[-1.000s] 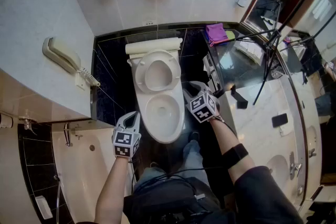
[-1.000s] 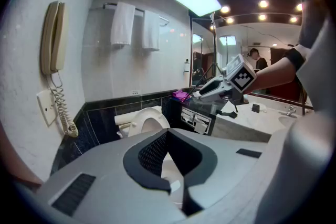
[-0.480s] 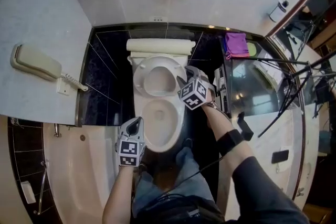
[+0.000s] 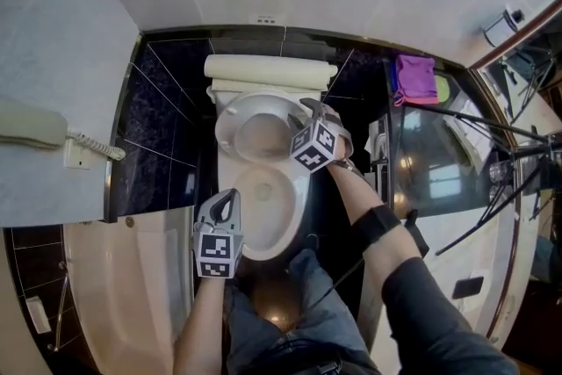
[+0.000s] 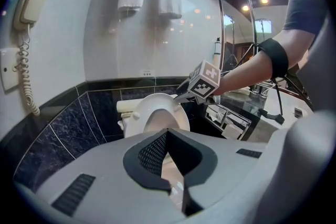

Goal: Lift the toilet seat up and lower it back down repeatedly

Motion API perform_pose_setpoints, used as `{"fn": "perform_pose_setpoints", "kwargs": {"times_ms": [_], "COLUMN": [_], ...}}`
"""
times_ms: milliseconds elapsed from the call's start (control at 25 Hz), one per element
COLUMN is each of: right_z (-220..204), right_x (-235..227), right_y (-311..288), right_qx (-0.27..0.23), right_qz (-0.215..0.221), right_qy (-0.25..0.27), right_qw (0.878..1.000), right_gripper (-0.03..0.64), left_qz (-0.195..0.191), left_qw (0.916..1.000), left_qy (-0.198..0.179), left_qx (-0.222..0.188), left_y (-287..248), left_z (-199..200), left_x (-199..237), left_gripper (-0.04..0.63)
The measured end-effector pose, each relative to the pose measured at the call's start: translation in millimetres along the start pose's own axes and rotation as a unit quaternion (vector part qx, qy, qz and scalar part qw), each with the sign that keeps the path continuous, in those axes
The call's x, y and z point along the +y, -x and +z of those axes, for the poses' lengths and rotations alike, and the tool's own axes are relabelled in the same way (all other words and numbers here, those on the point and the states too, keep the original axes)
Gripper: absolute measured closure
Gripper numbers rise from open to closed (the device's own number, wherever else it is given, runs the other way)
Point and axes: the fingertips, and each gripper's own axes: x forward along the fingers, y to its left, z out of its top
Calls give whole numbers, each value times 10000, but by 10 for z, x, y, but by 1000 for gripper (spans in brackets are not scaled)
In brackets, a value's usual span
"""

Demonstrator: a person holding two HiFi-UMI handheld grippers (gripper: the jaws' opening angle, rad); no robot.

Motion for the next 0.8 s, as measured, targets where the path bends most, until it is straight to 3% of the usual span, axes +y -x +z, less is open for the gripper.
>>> {"fn": "perform_pose_setpoints", "kwargs": {"times_ms": [200,360,800], "right_z": [-51,-45,-36], "right_x": [-26,-82,6], "right_y": [-286,-377,-254], "right_qx": [-84,-93,-81], "right_qz": [8,-224,-214], "right_qy": [77,251,301], "right_qw": [9999,9994,9993], "right_gripper": [431,513,523], "left_qz": [32,49,12], "left_qw": [9998,9996,9988], "left_qy": [102,177,283], "left_qx": [137,214,396], "left_y": [-177,-242,-262], "left_z": [-157,-262,-429], "left_x": [-16,-23,-60], "left_gripper": [595,595,595]}}
